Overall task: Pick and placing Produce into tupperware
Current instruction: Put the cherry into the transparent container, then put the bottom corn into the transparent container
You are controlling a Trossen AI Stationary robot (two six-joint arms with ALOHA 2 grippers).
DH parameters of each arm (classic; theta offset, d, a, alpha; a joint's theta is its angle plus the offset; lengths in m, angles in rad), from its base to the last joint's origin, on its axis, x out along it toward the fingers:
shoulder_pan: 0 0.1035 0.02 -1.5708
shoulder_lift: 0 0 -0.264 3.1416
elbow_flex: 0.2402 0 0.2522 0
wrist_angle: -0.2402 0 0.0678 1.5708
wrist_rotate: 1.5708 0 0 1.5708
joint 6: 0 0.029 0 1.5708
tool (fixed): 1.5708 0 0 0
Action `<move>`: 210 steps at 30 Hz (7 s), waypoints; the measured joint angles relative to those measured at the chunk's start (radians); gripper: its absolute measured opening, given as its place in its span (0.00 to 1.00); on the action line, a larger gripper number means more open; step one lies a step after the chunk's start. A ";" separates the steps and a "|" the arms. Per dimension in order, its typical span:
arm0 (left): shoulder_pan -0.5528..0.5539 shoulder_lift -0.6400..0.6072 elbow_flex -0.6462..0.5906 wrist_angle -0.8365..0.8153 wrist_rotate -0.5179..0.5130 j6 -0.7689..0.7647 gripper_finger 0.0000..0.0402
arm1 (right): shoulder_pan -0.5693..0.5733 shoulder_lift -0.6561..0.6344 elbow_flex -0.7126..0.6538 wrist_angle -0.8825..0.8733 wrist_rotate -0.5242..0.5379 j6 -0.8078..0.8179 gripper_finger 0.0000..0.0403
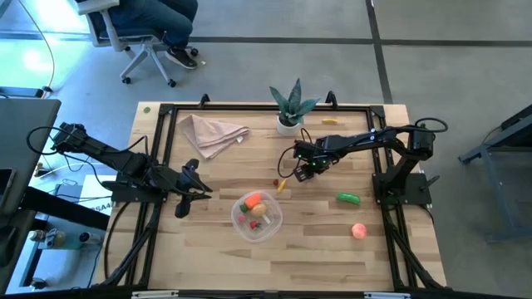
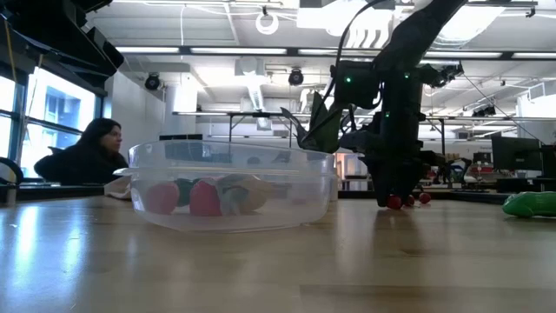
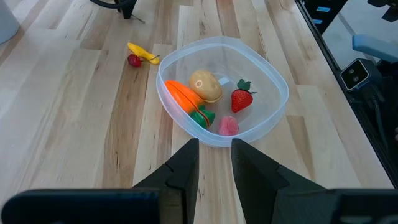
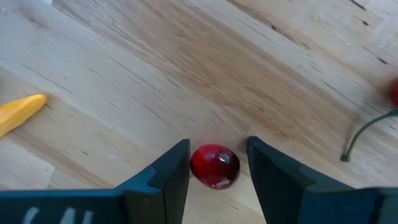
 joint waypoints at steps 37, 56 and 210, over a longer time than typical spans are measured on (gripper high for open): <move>0.000 0.000 0.000 0.000 0.000 0.000 0.21 | 0.008 0.001 -0.001 -0.010 -0.017 -0.001 0.32; 0.000 0.000 0.000 0.000 0.000 0.000 0.21 | 0.008 0.000 0.000 -0.009 -0.014 -0.038 0.25; 0.000 0.000 0.000 0.000 0.000 0.000 0.21 | 0.201 -0.156 0.024 0.326 0.117 -1.120 0.32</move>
